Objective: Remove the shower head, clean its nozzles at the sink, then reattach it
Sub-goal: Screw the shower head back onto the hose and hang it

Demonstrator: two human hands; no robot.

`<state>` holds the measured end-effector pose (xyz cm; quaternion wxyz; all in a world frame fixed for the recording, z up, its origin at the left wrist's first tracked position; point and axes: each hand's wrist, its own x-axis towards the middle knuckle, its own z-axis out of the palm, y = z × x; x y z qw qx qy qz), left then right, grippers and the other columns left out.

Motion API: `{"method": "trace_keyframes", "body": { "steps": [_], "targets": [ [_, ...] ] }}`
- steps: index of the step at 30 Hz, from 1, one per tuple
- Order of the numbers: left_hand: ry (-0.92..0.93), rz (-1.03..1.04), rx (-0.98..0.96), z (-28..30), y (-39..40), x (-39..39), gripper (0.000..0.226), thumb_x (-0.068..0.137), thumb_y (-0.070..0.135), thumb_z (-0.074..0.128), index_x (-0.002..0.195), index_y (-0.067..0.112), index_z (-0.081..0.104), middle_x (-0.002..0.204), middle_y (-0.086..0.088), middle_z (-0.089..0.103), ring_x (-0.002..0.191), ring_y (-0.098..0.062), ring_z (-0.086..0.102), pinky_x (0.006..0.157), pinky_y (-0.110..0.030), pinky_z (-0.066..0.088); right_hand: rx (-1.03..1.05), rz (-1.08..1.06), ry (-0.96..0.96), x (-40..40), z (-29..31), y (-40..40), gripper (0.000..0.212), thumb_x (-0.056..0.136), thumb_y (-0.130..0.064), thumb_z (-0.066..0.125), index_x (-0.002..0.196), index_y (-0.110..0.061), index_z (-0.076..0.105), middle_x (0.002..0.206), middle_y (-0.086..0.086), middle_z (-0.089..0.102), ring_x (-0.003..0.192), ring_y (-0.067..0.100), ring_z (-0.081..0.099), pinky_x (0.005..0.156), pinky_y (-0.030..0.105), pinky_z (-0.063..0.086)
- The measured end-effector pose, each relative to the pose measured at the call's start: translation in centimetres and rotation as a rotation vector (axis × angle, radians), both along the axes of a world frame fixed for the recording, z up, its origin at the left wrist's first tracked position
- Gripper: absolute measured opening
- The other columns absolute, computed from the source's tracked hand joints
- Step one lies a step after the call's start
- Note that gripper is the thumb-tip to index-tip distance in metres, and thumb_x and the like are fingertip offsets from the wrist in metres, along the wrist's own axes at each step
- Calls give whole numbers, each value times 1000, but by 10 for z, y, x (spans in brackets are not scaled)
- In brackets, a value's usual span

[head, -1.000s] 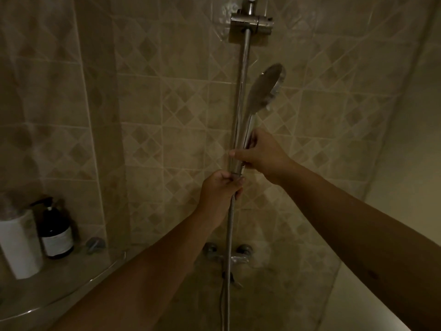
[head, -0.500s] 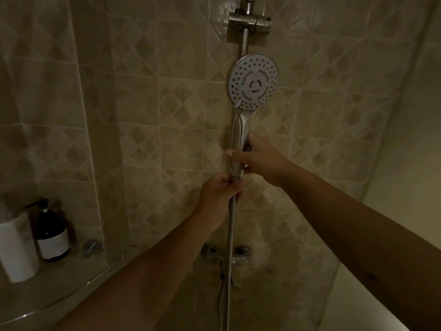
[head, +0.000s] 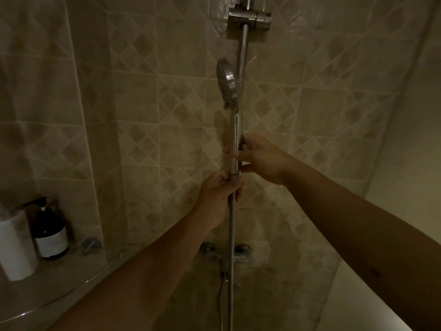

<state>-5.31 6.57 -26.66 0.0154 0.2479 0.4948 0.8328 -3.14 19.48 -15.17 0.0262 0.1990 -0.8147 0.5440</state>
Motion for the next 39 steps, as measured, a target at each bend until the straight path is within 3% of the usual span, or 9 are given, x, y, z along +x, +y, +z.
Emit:
{"method": "trace_keyframes", "body": {
  "steps": [3, 6, 11, 18, 23, 28, 31, 34, 39],
  "targets": [
    [13, 34, -23, -2, 2, 0, 7, 89, 2, 62, 95, -1, 58, 67, -7, 61, 56, -16, 54, 51, -25, 45, 94, -170, 177, 1, -1, -3, 38, 78, -15, 79, 109, -4, 60, 101, 18, 68, 94, 30, 71, 73, 36, 61],
    [25, 31, -37, -1, 4, -1, 9, 88, 3, 64, 95, -2, 60, 65, -5, 62, 54, -13, 55, 50, -23, 46, 190, -282, 259, -1, -1, -9, 46, 74, -26, 83, 107, -3, 61, 100, 20, 68, 92, 33, 68, 80, 49, 59],
    [36, -17, -96, 2, 0, -5, 8, 88, 10, 64, 81, 13, 67, 67, -6, 63, 56, -15, 55, 51, -25, 46, -35, 41, -34, -2, 5, 6, 47, 89, -9, 65, 132, -4, 45, 121, 15, 62, 115, 27, 63, 93, 46, 54],
    [10, 51, -107, -5, 4, -9, 8, 88, 8, 66, 90, 4, 59, 64, -4, 62, 55, -13, 54, 53, -25, 46, 99, -260, 139, -6, 0, 1, 51, 70, -26, 86, 109, -11, 57, 107, 10, 65, 92, 21, 70, 65, 33, 62],
    [2, -36, -69, -4, 3, -9, 4, 88, 7, 64, 84, 9, 64, 67, -6, 62, 58, -14, 54, 55, -24, 46, 71, -59, 29, -8, 1, 2, 44, 86, -16, 71, 124, -7, 52, 116, 10, 63, 110, 26, 63, 93, 47, 55],
    [30, 32, -84, -3, -1, -11, 5, 86, 6, 65, 84, 9, 63, 65, -8, 60, 56, -18, 51, 54, -30, 43, 96, -190, 167, -4, 2, 4, 48, 73, -20, 84, 112, -6, 59, 110, 18, 67, 96, 27, 70, 74, 39, 62],
    [34, 53, -78, -2, 2, -7, 4, 87, 4, 65, 87, 6, 61, 63, -6, 61, 54, -15, 52, 53, -28, 43, 227, -321, 240, -5, 1, -4, 53, 71, -35, 84, 110, -10, 59, 108, 13, 65, 98, 28, 67, 81, 51, 59],
    [10, 14, -47, -1, 1, -4, 14, 87, 6, 66, 79, 16, 70, 66, -6, 62, 56, -15, 54, 52, -26, 46, 98, -101, 97, -7, 0, -3, 41, 86, -21, 71, 120, -10, 53, 117, 15, 64, 109, 29, 64, 91, 51, 56],
    [5, 49, -40, -1, -2, -3, 2, 89, 3, 63, 89, 5, 63, 70, -11, 62, 59, -18, 54, 55, -29, 45, 131, -276, 266, -4, -3, -7, 35, 74, -26, 82, 100, -12, 63, 90, 7, 69, 81, 18, 72, 72, 41, 63]
  ]
}}
